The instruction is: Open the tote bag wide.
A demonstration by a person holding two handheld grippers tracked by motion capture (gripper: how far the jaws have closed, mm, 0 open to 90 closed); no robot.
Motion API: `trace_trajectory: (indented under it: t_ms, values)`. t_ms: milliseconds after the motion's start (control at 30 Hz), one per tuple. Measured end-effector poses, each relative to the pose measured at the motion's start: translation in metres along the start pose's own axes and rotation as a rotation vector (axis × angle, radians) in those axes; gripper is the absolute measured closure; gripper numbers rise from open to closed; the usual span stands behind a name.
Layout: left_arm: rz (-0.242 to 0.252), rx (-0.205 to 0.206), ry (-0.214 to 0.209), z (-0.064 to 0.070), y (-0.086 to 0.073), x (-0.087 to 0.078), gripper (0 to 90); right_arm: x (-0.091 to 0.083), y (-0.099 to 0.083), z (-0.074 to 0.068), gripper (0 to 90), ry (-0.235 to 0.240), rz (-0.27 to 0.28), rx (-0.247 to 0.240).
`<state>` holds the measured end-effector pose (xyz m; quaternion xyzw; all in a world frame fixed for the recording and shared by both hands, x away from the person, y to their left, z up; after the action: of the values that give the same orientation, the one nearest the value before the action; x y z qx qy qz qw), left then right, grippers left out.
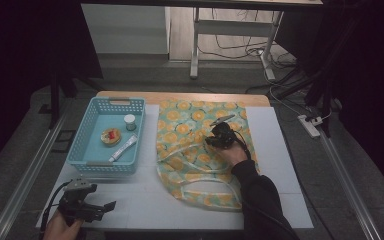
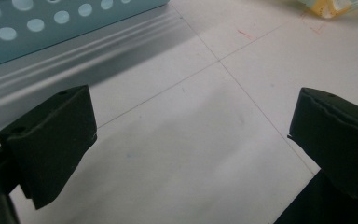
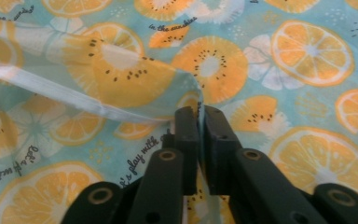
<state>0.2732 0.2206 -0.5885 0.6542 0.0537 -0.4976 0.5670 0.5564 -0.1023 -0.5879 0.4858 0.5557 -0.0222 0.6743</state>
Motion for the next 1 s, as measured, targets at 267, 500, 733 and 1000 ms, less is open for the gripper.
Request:
trace_trajectory:
  t_ms: [267,500,733,1000]
  values:
    - [-0.001,0.005,0.0,0.0,0.0,0.0,1.0,-0.021,0.015,-0.001,63.3,0.02,0.087,0.044]
    - [-0.001,0.007,0.001,0.0,0.0,0.0,1.1,-0.037,0.019,-0.01,51.5,0.058,0.104,0.043]
    - [0.0,0.008,0.001,0.0,0.0,0.0,1.2,-0.051,0.015,-0.031,25.9,0.083,0.082,0.015]
    - [0.001,0.01,0.0,0.001,0.0,-0.001,1.2,-0.065,0.005,-0.041,9.2,0.074,0.069,0.01]
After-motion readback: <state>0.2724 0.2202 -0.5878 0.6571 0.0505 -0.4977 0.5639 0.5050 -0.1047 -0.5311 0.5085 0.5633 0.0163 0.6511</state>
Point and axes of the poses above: each handheld gripper's, and its own axes: x roughly forward along the jaws, y roughly out of its top, z roughly to its right, the point moved 9 cm from there along x, roughly forward along the jaws, and after that the axes turned 8 degrees about x, right-handed, at the moved point
